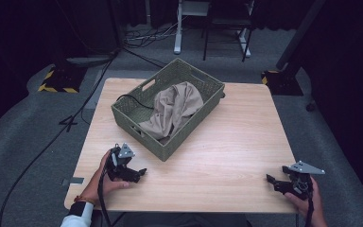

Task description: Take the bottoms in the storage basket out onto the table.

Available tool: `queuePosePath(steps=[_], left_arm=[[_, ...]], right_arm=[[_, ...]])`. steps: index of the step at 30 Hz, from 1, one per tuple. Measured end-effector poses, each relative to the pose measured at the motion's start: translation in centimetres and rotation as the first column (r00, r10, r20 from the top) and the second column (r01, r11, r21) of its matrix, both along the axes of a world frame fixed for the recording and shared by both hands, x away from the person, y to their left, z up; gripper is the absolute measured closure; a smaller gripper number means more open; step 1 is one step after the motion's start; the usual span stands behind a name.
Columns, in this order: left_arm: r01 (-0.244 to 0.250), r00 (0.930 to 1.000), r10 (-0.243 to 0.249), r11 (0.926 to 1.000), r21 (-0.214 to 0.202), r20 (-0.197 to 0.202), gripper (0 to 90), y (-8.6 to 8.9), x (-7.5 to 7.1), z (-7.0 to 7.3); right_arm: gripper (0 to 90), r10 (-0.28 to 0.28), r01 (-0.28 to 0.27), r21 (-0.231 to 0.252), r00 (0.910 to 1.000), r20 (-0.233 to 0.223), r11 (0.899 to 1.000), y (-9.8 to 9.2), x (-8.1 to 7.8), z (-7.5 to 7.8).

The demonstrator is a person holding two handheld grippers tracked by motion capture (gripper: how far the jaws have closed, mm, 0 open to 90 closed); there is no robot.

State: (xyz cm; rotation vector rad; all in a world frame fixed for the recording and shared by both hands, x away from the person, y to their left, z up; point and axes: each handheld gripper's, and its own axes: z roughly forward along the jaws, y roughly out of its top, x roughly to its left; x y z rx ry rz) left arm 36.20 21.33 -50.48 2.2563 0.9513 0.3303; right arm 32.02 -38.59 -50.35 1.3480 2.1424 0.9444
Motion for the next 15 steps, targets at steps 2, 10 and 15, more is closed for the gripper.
queuePosePath(steps=[2, 10, 15], left_arm=[[0.013, 0.9999, -0.013, 0.9999, -0.001, -0.002, 0.1, 0.2, 0.0, 0.0], [0.027, 0.9981, -0.025, 0.9994, -0.021, 0.056, 16.6, 0.7, -0.7, 1.1], [0.046, 0.9871, -0.033, 0.9954, -0.084, 0.157, 14.1, 0.9, -1.6, 3.8]], right_arm=[[18.5, 0.0, 0.0, 0.0, 1.0, 0.0, 1.0, 0.0, 0.0, 0.0], [18.5, 0.003, -0.003, -0.001, 1.0, 0.002, 1.0, 0.0, 0.0, 0.0], [18.5, 0.003, -0.003, -0.001, 1.0, 0.002, 1.0, 0.0, 0.0, 0.0]])
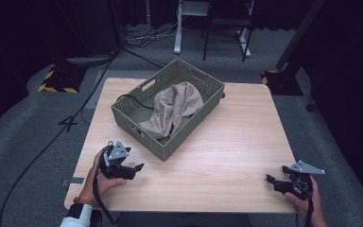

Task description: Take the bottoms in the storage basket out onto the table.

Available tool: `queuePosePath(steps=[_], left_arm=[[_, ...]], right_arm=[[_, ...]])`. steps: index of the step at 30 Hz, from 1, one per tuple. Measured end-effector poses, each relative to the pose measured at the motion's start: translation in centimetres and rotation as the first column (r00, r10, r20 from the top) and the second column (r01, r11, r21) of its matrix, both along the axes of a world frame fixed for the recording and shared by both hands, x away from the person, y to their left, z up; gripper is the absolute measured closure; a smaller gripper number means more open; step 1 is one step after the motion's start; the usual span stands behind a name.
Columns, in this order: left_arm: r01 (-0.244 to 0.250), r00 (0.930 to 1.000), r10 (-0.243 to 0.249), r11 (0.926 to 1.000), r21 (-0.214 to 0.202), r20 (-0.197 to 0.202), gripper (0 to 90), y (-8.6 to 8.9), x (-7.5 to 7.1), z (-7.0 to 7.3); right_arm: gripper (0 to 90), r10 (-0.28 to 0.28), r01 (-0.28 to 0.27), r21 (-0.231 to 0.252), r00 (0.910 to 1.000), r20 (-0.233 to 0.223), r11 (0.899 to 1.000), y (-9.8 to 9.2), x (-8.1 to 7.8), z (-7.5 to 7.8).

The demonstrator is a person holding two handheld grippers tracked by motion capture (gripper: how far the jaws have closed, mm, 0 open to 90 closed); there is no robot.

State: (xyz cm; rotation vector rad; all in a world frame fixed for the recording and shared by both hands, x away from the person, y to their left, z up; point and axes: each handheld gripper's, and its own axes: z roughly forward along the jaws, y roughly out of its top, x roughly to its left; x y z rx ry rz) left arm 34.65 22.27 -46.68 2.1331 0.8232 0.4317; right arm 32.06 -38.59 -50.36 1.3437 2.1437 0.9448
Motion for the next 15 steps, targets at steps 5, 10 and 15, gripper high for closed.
queuePosePath(steps=[5, 10, 15], left_arm=[[0.004, 0.9971, -0.001, 0.9991, -0.043, 0.076, 14.6, 0.0, -0.5, 2.4], [0.012, 0.9894, -0.002, 0.9976, -0.068, 0.145, 15.6, -0.9, 0.0, 4.7], [0.023, 0.9755, 0.002, 0.9932, -0.114, 0.22, 15.6, -2.0, 1.5, 7.0]], right_arm=[[18.5, 0.0, 0.0, 0.0, 1.0, 0.0, 1.0, 0.0, 0.0, 0.0], [18.5, 0.0, 0.0, 0.0, 1.0, 0.0, 1.0, 0.0, 0.0, 0.0], [18.5, 0.0, 0.0, 0.0, 1.0, 0.0, 1.0, 0.0, 0.0, 0.0]])
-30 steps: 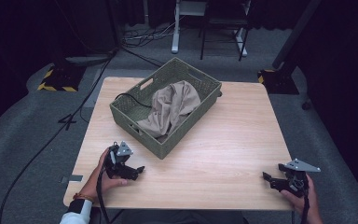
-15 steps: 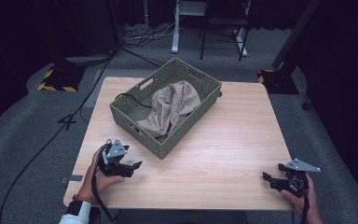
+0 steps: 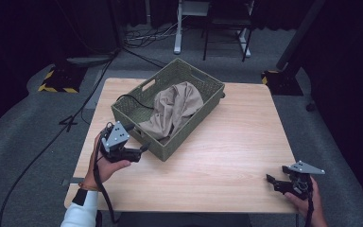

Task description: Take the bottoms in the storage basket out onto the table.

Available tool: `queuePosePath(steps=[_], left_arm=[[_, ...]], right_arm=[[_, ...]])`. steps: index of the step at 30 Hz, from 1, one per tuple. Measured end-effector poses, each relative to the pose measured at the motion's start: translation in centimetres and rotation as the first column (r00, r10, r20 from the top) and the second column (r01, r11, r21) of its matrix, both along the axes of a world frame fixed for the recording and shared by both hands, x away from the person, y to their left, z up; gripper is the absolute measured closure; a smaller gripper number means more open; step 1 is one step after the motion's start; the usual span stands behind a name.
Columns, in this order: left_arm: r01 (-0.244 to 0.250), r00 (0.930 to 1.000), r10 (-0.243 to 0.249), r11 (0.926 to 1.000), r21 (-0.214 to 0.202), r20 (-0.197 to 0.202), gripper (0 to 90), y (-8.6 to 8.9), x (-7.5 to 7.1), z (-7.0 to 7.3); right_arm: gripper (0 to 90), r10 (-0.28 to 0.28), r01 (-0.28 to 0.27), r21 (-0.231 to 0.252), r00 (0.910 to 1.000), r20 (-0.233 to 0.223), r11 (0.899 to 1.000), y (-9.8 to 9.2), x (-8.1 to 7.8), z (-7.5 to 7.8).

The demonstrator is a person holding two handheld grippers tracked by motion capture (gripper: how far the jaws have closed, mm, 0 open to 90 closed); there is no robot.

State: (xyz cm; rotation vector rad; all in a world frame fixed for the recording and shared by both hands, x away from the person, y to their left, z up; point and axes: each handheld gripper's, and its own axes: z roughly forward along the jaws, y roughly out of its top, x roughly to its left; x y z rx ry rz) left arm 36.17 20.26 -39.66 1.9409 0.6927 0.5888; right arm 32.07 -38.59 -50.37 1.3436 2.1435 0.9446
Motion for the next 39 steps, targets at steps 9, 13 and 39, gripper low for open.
queuePosePath(steps=[9, 13, 39], left_arm=[[0.018, 0.9994, -0.017, 0.9993, -0.034, 0.031, 15.8, -2.1, 3.2, 1.7], [-0.001, 0.9994, 0.002, 0.9994, -0.033, 0.034, 15.7, -3.1, 4.9, 2.3], [-0.02, 0.9982, 0.02, 0.9998, 0.001, -0.057, 15.8, -8.9, 13.8, 2.0]], right_arm=[[18.5, 0.0, 0.0, 0.0, 1.0, 0.0, 1.0, 0.0, 0.0, 0.0], [18.5, 0.0, 0.0, 0.0, 1.0, 0.0, 1.0, 0.0, 0.0, 0.0], [18.6, -0.001, 0.001, 0.001, 1.0, -0.002, 1.0, 0.0, 0.0, 0.0]])
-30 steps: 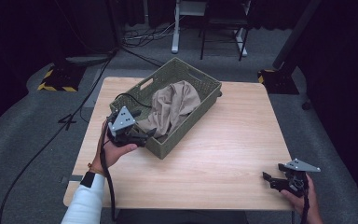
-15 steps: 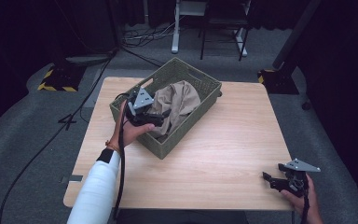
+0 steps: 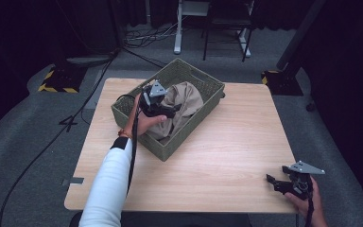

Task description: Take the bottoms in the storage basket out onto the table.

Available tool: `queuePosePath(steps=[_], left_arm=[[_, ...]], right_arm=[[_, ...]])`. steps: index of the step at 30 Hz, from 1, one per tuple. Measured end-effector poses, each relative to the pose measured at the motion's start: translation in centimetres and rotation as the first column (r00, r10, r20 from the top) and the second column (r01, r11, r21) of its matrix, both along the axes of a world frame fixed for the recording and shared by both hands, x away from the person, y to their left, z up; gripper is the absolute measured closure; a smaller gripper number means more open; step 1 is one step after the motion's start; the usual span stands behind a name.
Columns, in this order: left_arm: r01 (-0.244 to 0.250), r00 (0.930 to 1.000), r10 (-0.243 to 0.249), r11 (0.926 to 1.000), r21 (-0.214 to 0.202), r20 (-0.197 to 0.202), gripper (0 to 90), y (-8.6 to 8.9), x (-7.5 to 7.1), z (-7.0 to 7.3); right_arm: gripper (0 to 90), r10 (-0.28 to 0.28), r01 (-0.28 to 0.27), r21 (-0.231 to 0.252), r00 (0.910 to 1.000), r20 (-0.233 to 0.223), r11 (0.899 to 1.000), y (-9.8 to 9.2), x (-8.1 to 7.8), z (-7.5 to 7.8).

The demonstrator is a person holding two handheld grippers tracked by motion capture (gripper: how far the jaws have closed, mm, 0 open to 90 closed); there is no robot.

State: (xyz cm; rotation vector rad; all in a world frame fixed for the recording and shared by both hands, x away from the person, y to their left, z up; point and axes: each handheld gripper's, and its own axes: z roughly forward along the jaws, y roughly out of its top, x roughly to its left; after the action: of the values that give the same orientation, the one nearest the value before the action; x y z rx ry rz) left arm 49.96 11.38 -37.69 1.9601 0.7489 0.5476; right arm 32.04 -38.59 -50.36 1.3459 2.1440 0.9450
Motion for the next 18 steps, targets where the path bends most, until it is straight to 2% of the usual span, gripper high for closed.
queuePosePath(steps=[3, 7, 9, 11, 13, 14, 15, 16, 17, 18], left_arm=[[0.001, 1.0, -0.001, 0.9998, 0.02, -0.006, 15.7, -0.5, 0.9, -0.4], [-0.026, 0.9986, 0.027, 0.9992, 0.029, -0.045, 16.0, -1.4, 2.2, -1.4], [-0.029, 0.9987, 0.031, 0.9989, 0.037, -0.04, 16.3, -1.5, 2.5, -1.5], [-0.026, 0.9972, 0.028, 0.999, 0.036, -0.07, 17.5, -1.8, 3.0, -1.6], [-0.047, 0.9944, 0.051, 0.9977, 0.049, -0.092, 20.4, -2.2, 3.6, -1.8], [-0.052, 0.9922, 0.057, 0.9975, 0.048, -0.111, 21.6, -2.4, 4.0, -2.0], [-0.053, 0.9928, 0.057, 0.9975, 0.047, -0.105, 21.5, -2.5, 4.1, -2.0], [-0.053, 0.9938, 0.056, 0.998, 0.033, -0.096, 21.5, -2.4, 4.4, -2.1], [-0.055, 0.9924, 0.055, 0.9985, 0.002, -0.11, 21.0, -2.4, 4.9, -2.4], [-0.055, 0.9924, 0.055, 0.9985, 0.002, -0.11, 20.6, -2.4, 4.9, -2.4]], right_arm=[[18.5, 0.001, -0.001, 0.0, 1.0, 0.0, 1.0, 0.0, 0.0, 0.0], [18.5, 0.001, -0.001, 0.0, 1.0, 0.0, 1.0, 0.0, 0.0, 0.0], [18.5, 0.001, -0.001, 0.0, 1.0, 0.0, 1.0, 0.0, 0.0, 0.0], [18.6, 0.001, -0.001, 0.0, 1.0, 0.0, 1.0, 0.0, 0.0, 0.0], [18.5, 0.001, -0.001, 0.0, 1.0, 0.0, 1.0, 0.0, 0.0, 0.0], [18.5, 0.001, -0.001, 0.0, 1.0, 0.0, 1.0, 0.0, 0.0, 0.0], [18.5, 0.001, -0.001, 0.0, 1.0, 0.0, 1.0, 0.0, 0.0, 0.0], [18.6, 0.0, 0.0, 0.0, 1.0, 0.0, 1.0, 0.0, 0.0, 0.0], [18.5, 0.001, -0.001, 0.0, 1.0, 0.0, 1.0, 0.0, 0.0, 0.0], [18.6, 0.0, 0.0, 0.0, 1.0, 0.0, 1.0, 0.0, 0.0, 0.0]])
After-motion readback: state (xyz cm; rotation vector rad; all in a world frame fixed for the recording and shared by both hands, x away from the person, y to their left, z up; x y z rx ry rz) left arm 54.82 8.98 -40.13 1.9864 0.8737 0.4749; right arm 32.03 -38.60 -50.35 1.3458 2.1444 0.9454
